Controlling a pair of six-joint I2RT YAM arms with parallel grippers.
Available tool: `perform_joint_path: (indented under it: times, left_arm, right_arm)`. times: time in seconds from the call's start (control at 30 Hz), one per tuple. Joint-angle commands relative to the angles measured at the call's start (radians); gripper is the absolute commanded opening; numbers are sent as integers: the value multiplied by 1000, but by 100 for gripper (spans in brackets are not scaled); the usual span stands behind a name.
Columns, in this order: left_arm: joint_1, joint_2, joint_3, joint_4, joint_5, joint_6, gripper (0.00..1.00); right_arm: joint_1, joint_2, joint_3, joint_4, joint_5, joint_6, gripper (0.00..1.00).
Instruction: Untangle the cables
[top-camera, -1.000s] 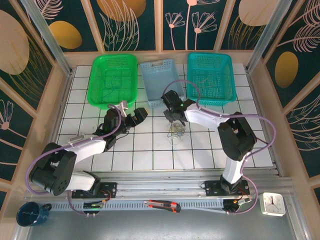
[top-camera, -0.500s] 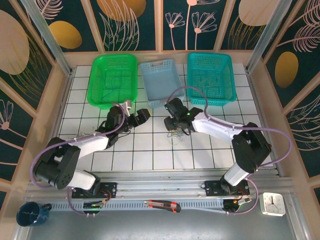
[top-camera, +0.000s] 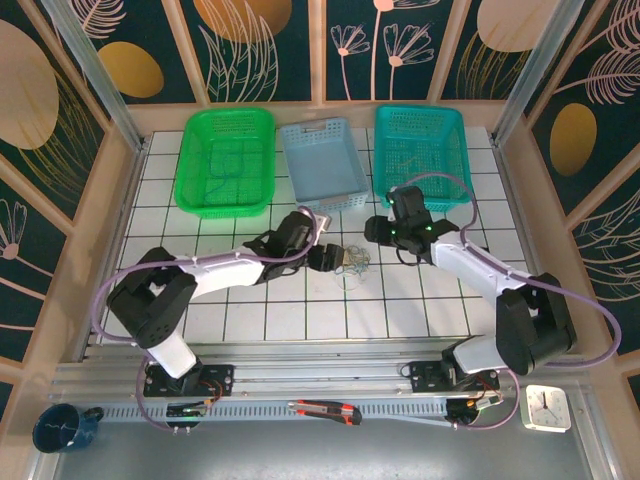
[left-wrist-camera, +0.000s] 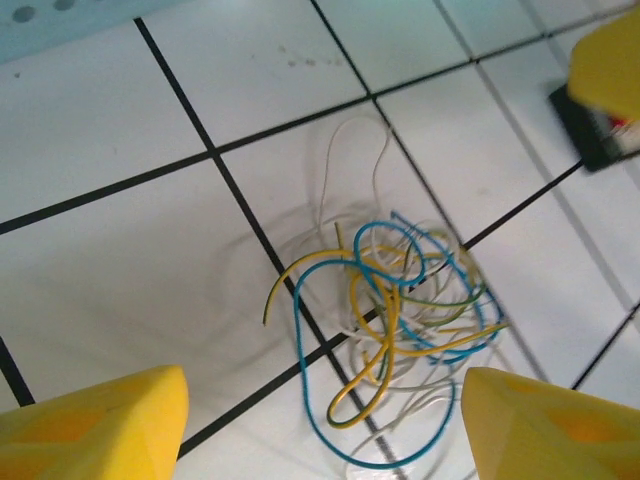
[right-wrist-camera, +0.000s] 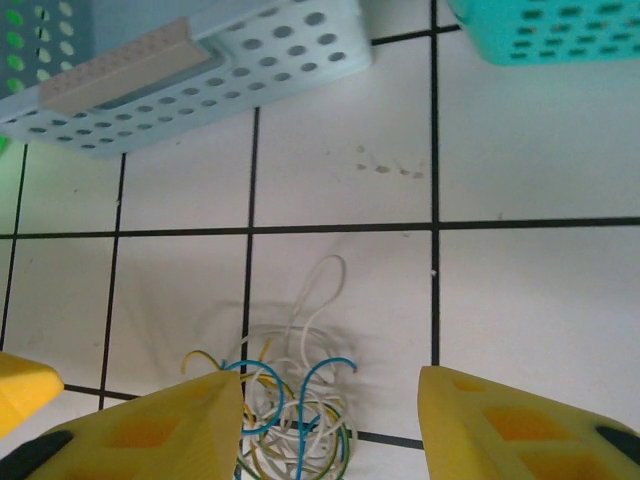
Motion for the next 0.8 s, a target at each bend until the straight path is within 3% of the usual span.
perform_joint_path:
  times: [0.0, 0.2, 0.77]
  left_arm:
    - [-41, 36, 60, -105, -118, 140, 71]
    - [-62, 77, 101, -105, -166, 181, 69]
    - [-62, 131, 137, -97, -147, 198, 59]
  right_arm:
    - [-17, -31, -44, 78, -67, 71, 49]
    - [-16, -25, -98, 146, -110, 129, 49]
    - [44, 18, -112, 194, -73, 163, 48]
